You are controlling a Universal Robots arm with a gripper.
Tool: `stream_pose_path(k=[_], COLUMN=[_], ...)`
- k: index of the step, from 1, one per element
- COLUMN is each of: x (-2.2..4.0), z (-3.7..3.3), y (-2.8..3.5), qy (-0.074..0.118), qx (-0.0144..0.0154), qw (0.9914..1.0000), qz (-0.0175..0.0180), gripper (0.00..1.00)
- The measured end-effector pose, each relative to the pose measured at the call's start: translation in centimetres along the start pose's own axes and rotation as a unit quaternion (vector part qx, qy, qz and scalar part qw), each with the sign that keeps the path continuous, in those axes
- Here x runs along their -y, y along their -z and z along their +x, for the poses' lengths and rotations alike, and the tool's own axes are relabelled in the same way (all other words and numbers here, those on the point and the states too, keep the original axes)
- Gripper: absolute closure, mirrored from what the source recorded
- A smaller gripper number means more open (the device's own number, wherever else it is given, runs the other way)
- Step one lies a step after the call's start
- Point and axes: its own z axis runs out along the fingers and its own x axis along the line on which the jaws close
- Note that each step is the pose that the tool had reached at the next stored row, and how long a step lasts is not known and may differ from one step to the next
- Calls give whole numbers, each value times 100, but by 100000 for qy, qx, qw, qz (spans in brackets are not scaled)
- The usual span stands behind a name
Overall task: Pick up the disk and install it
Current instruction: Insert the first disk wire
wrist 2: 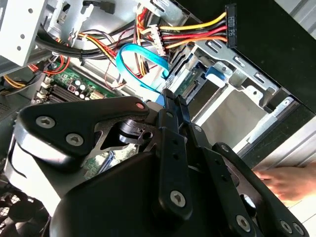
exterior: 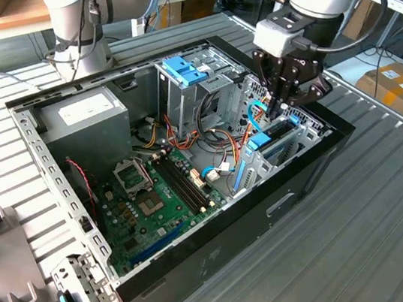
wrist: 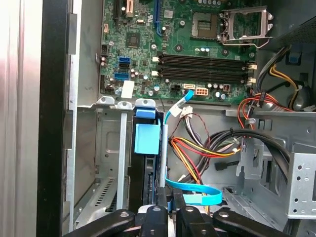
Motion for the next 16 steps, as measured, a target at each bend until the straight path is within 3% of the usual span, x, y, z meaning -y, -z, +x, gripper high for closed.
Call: stream_pose_path(k=[9, 16], x=[-111, -135], z=[97, 103], y=[-1, -16], qy=[567, 877], qx=[112, 122], qw=[99990, 99985], qz=[1313, 1470], gripper=[84, 84])
